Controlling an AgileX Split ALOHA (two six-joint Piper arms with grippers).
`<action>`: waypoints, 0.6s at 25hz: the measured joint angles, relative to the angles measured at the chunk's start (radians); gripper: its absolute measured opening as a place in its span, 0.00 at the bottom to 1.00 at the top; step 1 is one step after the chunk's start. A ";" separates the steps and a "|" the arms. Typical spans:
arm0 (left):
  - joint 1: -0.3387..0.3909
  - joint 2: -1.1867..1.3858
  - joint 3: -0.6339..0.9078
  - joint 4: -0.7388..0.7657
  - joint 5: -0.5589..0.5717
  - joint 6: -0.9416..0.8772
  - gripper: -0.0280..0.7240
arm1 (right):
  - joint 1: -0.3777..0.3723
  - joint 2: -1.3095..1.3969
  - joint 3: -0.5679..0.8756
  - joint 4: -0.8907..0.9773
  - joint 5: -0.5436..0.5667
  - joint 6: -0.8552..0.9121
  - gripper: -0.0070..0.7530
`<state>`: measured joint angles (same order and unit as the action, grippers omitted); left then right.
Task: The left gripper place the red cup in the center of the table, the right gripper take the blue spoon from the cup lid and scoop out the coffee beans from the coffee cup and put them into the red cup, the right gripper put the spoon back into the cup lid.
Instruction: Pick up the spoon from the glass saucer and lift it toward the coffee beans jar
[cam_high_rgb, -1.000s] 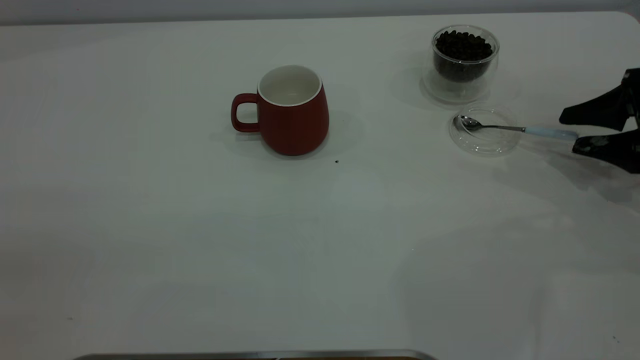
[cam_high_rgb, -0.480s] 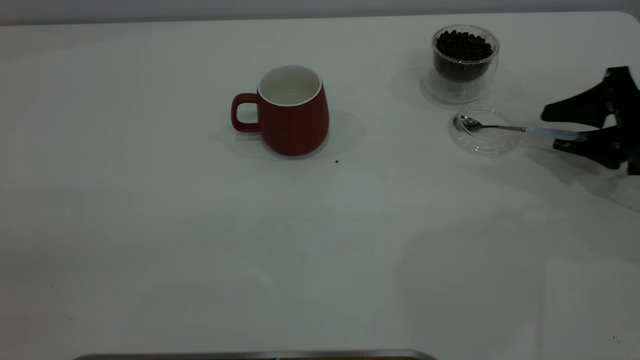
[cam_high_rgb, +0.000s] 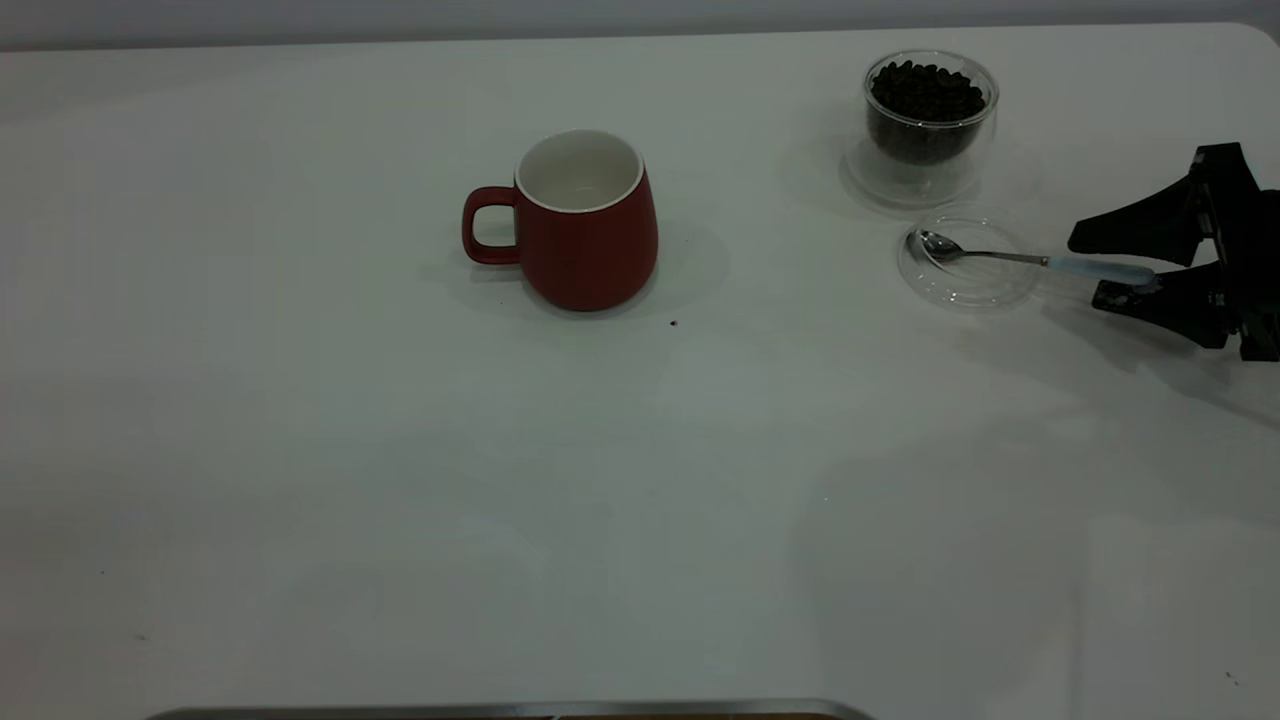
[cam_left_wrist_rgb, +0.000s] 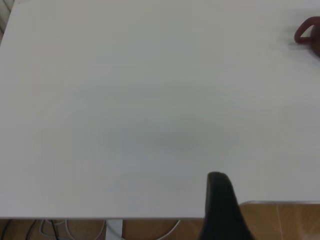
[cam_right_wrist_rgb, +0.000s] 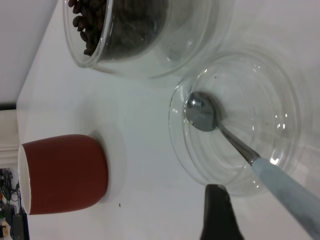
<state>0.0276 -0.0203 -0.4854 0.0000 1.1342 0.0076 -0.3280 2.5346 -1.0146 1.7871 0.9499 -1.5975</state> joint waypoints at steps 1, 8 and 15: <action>0.000 0.000 0.000 0.000 0.000 0.000 0.75 | 0.000 0.000 0.000 0.000 0.000 0.000 0.70; 0.000 0.000 0.000 0.000 0.000 0.000 0.75 | 0.000 0.021 0.000 -0.001 0.000 0.001 0.68; 0.000 0.000 0.000 0.000 0.000 0.000 0.75 | 0.000 0.027 0.000 0.001 0.001 0.007 0.68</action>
<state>0.0276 -0.0203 -0.4854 0.0000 1.1342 0.0076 -0.3280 2.5617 -1.0146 1.7880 0.9508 -1.5904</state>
